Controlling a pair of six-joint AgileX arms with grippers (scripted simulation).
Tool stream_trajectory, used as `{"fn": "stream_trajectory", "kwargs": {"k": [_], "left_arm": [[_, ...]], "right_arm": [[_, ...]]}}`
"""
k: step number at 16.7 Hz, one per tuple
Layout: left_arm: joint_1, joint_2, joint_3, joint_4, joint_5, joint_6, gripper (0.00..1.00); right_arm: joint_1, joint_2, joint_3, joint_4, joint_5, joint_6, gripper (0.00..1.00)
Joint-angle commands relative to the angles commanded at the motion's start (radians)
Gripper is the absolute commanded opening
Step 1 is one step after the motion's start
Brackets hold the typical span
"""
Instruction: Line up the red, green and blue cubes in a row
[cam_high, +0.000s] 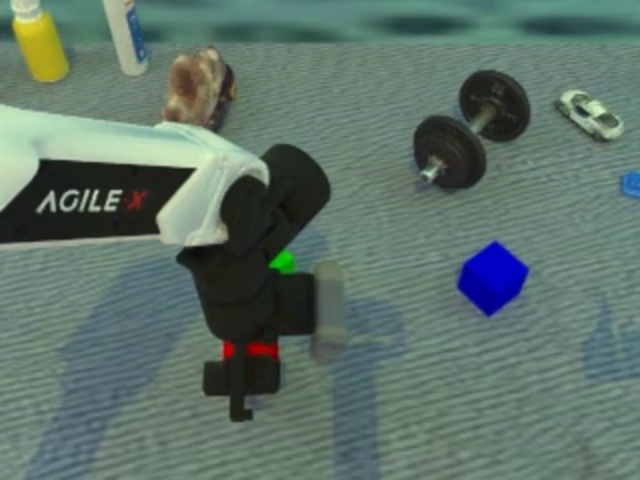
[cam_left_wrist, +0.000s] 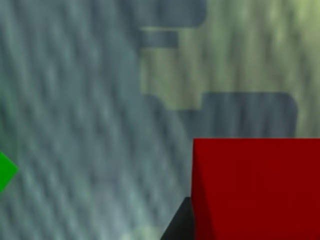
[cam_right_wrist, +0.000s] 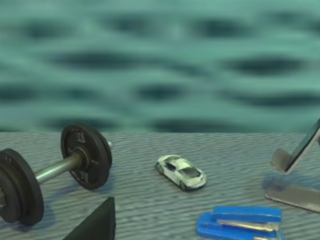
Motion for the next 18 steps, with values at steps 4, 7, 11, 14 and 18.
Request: {"fn": "stream_trajectory", "kwargs": {"k": [4,7,11,14,18], "left_arm": [[0.0,0.0,0.0,0.0,0.0,0.0,0.83],[0.0,0.0,0.0,0.0,0.0,0.0,1.0],[0.0,0.0,0.0,0.0,0.0,0.0,1.0],[0.0,0.0,0.0,0.0,0.0,0.0,1.0],[0.004,-0.015,0.031,-0.041,0.0,0.003,1.0]], "right_arm": [[0.0,0.0,0.0,0.0,0.0,0.0,1.0],[0.0,0.0,0.0,0.0,0.0,0.0,1.0],[0.0,0.0,0.0,0.0,0.0,0.0,1.0],[0.0,0.0,0.0,0.0,0.0,0.0,1.0],[0.0,0.0,0.0,0.0,0.0,0.0,1.0]]}}
